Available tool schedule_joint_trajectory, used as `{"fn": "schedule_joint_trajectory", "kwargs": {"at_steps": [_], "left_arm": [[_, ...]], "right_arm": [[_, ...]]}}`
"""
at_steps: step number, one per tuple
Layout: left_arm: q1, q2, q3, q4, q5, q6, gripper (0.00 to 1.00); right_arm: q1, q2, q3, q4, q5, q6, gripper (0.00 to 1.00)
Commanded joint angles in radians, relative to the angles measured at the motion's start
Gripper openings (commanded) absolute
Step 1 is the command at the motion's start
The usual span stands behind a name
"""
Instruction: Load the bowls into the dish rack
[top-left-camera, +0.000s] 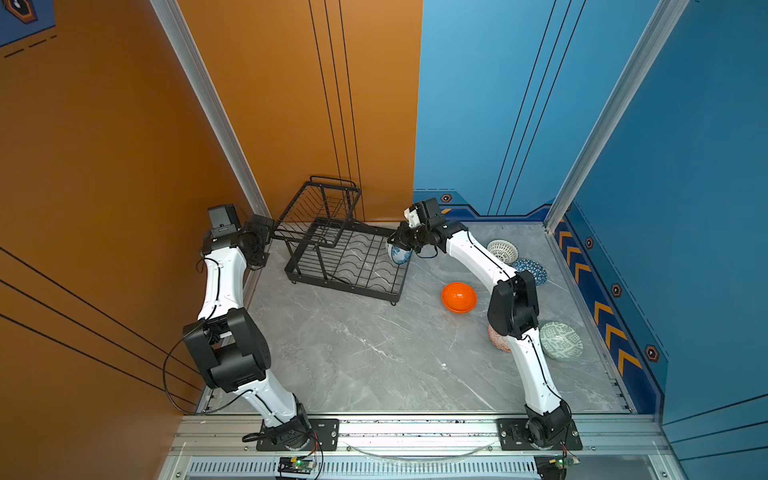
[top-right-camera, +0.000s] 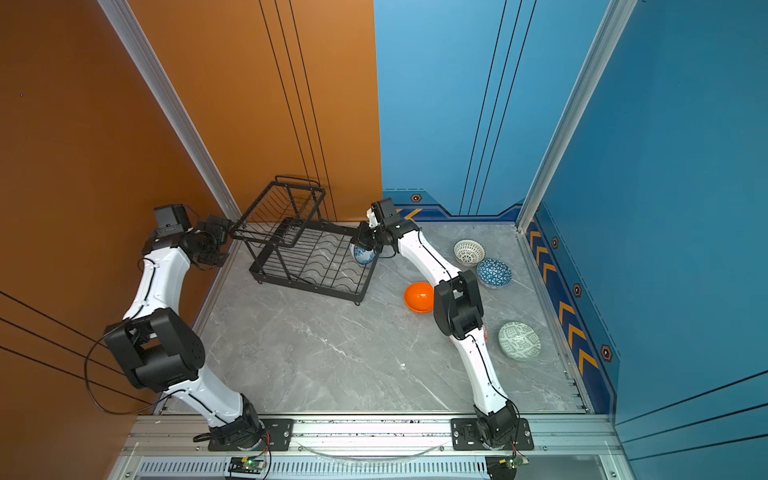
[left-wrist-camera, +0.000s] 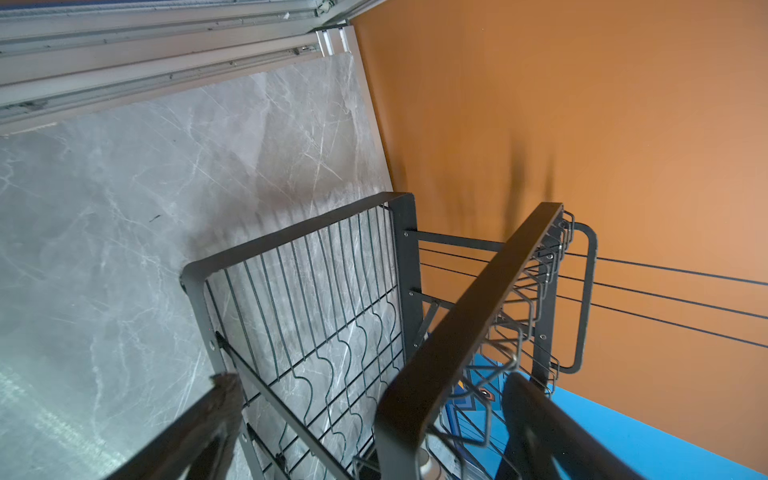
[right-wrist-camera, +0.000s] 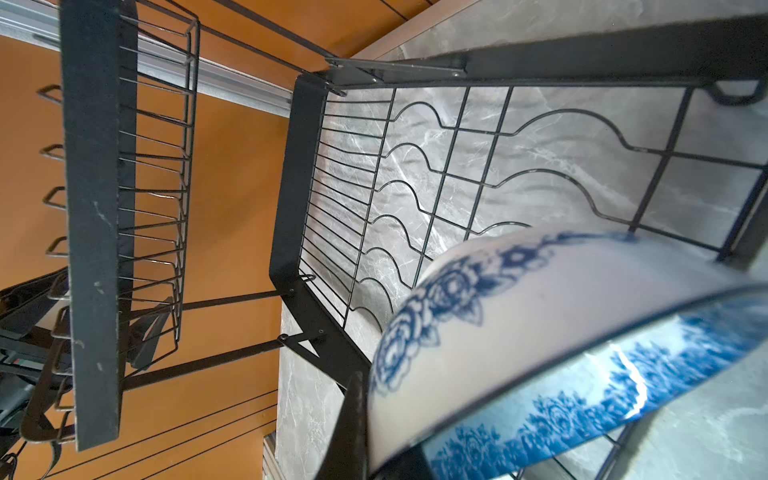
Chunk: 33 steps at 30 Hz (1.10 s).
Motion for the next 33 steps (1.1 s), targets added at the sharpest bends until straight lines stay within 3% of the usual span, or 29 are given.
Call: {"fn": "schedule_joint_trajectory", "kwargs": {"at_steps": [1,17,33], "left_arm": [[-0.019,0.005,0.027,0.024,0.040,-0.003,0.98],[-0.081,-0.052,-0.041,0.024,0.033,0.003,0.98],[-0.127,-0.080,-0.070,0.025,0.037,0.000,0.98]], "right_arm": [[-0.012,-0.070,0.028,-0.021,0.010,-0.027,0.00],[-0.024,-0.026,0.045,-0.018,-0.018,-0.009,0.00],[0.030,0.030,0.082,0.018,-0.047,0.018,0.00]]}}
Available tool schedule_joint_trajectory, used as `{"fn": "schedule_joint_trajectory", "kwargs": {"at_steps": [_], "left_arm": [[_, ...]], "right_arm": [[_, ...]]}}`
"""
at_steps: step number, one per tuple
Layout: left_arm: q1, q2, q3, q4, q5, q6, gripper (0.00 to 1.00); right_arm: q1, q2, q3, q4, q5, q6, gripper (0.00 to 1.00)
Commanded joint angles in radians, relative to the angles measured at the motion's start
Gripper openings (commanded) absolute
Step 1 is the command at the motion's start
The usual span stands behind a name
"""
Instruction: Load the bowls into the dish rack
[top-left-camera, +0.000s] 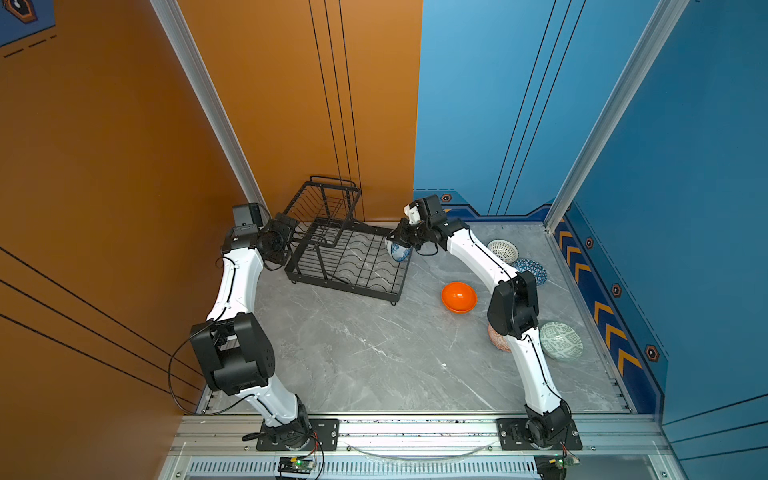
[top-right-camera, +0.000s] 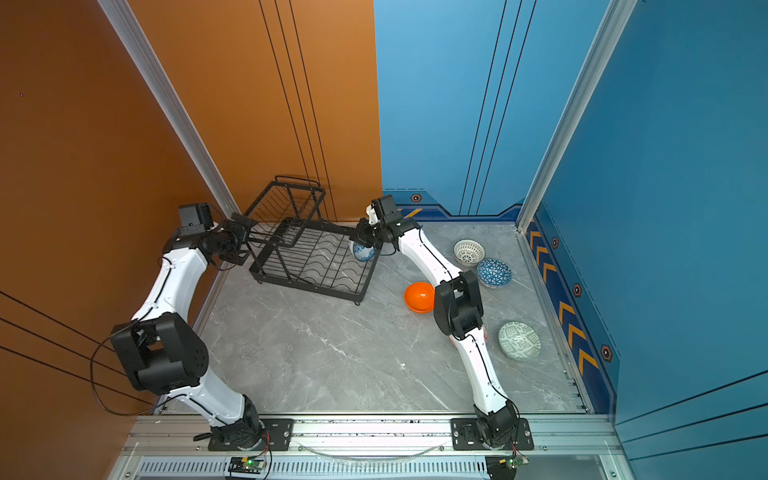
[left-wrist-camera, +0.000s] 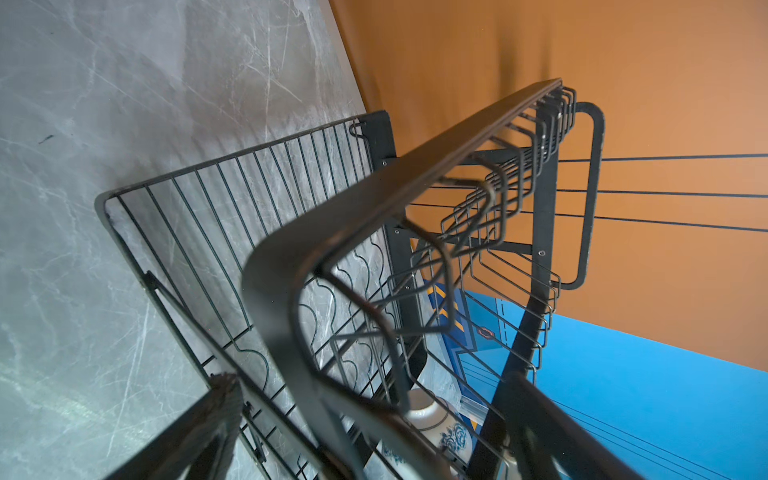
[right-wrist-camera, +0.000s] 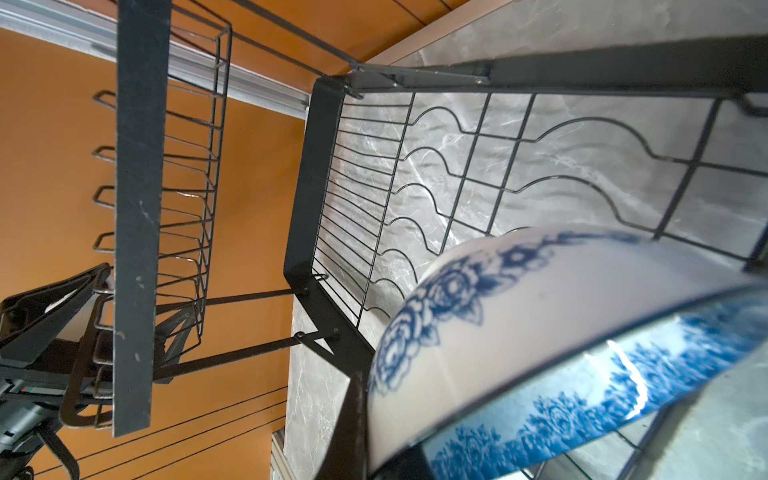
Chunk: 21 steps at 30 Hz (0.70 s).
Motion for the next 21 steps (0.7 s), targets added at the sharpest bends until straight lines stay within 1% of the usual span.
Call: {"fn": "schedule_joint_trajectory", "kwargs": {"at_steps": [1,13,21], "left_arm": [[-0.004,-0.035,-0.010,-0.001,0.019,-0.001,0.98],[-0.005,-0.046,-0.009,0.000,0.012,-0.001,0.98],[0.013,-0.110,-0.044,-0.008,0.005,0.009,0.98]], "right_arm": [[0.019,0.024,0.036,0.029,-0.026,0.009,0.00],[0.027,0.036,0.036,0.013,-0.035,-0.003,0.00],[0.022,0.022,0.072,0.013,-0.042,-0.029,0.00]]}}
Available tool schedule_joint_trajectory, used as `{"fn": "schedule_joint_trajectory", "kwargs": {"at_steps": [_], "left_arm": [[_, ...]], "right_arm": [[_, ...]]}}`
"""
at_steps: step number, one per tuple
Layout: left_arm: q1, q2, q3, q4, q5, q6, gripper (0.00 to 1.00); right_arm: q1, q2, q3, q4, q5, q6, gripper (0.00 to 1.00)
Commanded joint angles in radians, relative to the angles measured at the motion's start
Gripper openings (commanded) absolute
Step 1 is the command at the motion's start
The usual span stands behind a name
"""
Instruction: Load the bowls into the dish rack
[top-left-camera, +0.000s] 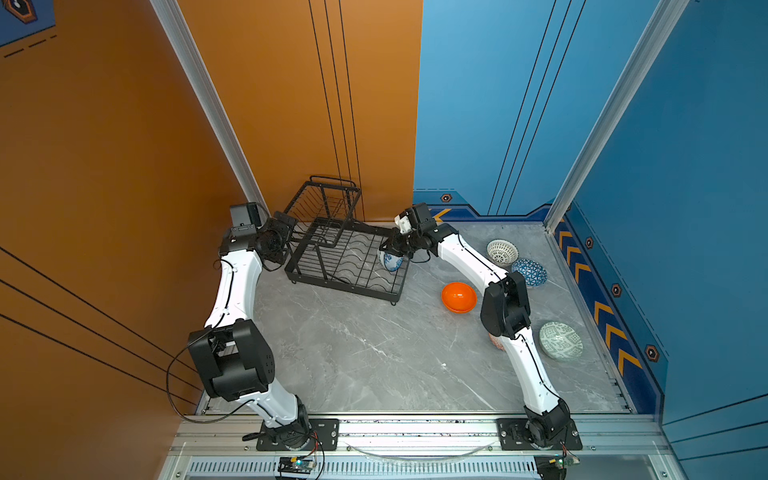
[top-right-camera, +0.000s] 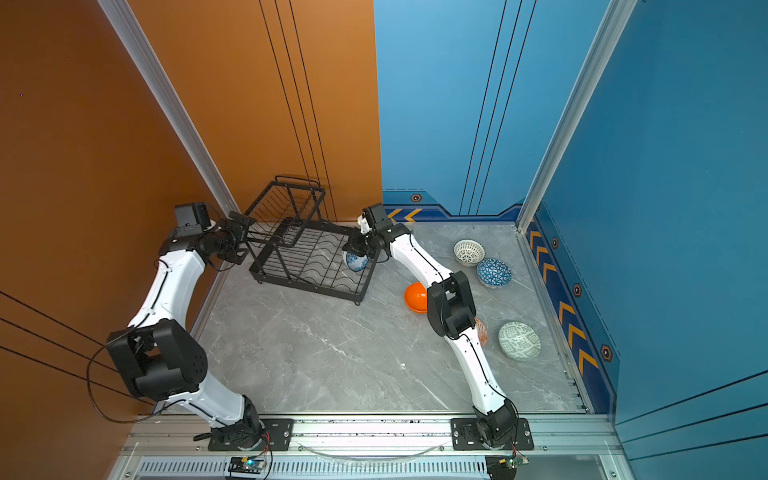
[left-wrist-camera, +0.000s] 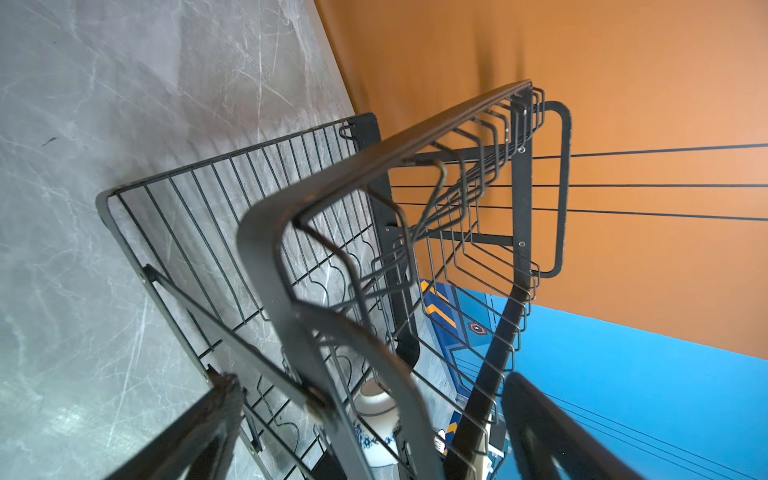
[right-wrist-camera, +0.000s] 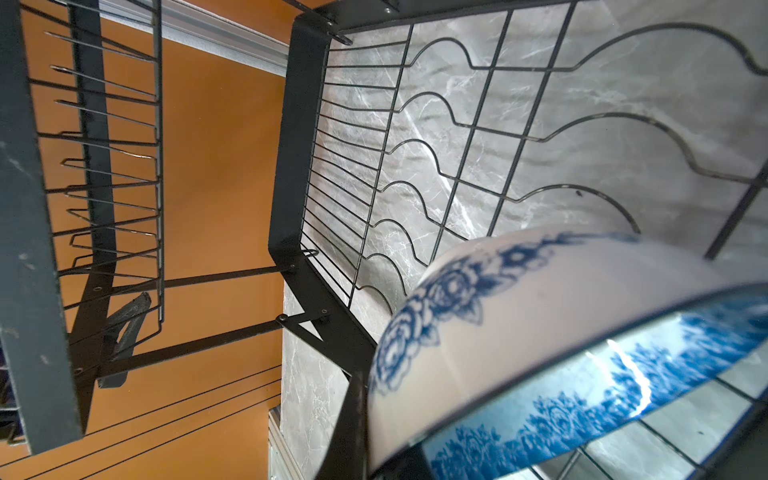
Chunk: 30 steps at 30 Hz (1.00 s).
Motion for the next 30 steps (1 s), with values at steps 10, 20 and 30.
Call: {"fn": "schedule_joint_trajectory", "kwargs": {"at_steps": [10,20,30], "left_arm": [[0.000,-0.214,-0.141,-0.058,-0.024,0.056,0.98],[-0.173,-0.306,-0.169,-0.062,-0.132,0.163,0.98],[-0.352,-0.212,-0.103,-0.034,-0.156,0.205,0.98]], "right_arm": [[-0.084,-0.116,0.136,-0.202,0.142,-0.156,0.00],[-0.175,-0.135,0.193,-0.629,0.503,-0.377,0.00],[-0.162,-0.040,0.200,-0.771,0.658,-0.465,0.00]]}}
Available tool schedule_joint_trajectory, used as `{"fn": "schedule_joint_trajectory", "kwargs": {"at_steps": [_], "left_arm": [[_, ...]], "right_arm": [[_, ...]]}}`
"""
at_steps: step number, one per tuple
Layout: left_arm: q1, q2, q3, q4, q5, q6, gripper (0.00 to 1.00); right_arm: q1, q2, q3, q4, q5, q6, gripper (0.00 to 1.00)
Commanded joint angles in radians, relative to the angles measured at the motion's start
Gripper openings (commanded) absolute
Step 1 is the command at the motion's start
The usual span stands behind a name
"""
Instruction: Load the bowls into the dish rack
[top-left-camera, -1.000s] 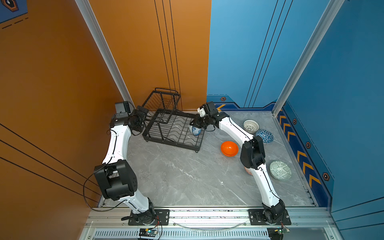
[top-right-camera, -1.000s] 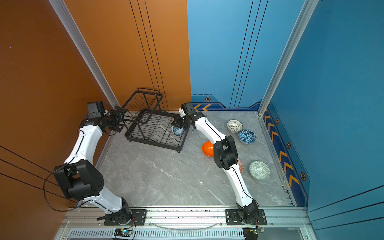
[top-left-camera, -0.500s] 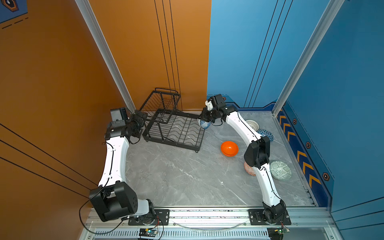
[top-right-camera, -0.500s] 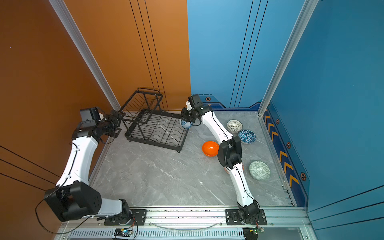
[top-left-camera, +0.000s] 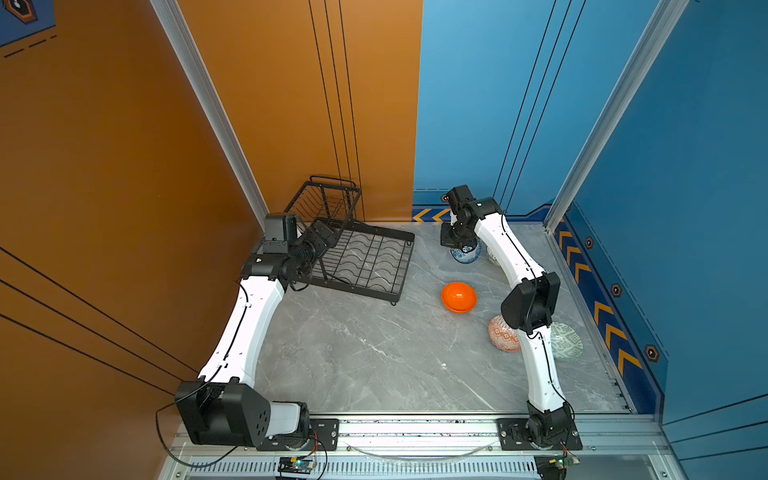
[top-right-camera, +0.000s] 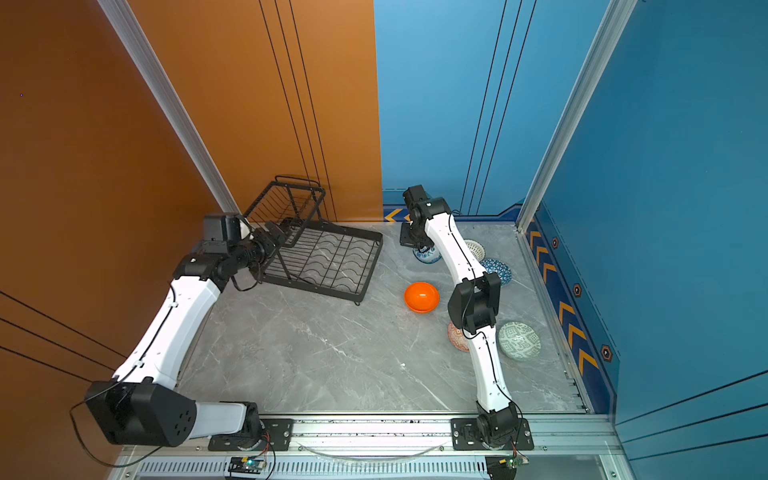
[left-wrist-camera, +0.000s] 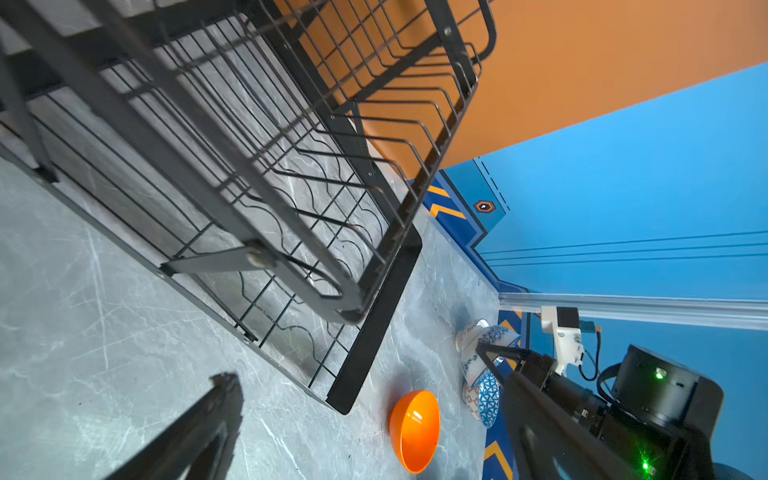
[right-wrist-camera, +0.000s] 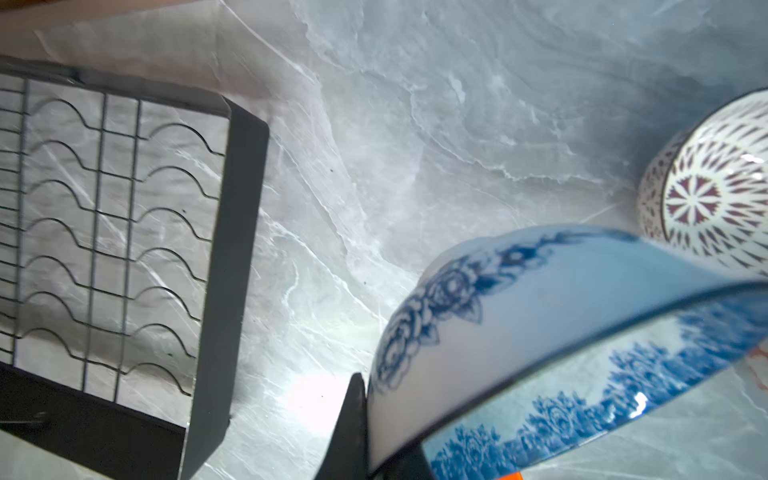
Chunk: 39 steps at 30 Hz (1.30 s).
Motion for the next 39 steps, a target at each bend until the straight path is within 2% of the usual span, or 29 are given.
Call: {"fn": "schedule_joint_trajectory", "kwargs": {"at_steps": [1,18,23,33,39], "left_arm": [[-0.027,0.030,0.035,0.015,-0.023,0.031,0.98],[-0.066,0.100,0.091,0.026,0.015,0.036,0.98],[-0.069,0.112,0.103,0.026,0.015,0.044,0.98],[-0.067,0.115,0.100,0.026,0.015,0.048,0.98],[-0.066,0.125,0.112,0.026,0.018,0.059,0.98]], "right_arm": [[0.020,0.050,0.033,-0.066,0.093,-0.057,0.00],[0.022,0.192,0.086,-0.069,0.123,-0.078,0.01],[0.026,0.213,0.086,-0.068,0.120,-0.079,0.11],[0.034,0.235,0.093,-0.066,0.117,-0.082,0.17],[0.033,0.229,0.110,-0.063,0.102,-0.075,0.33]]}}
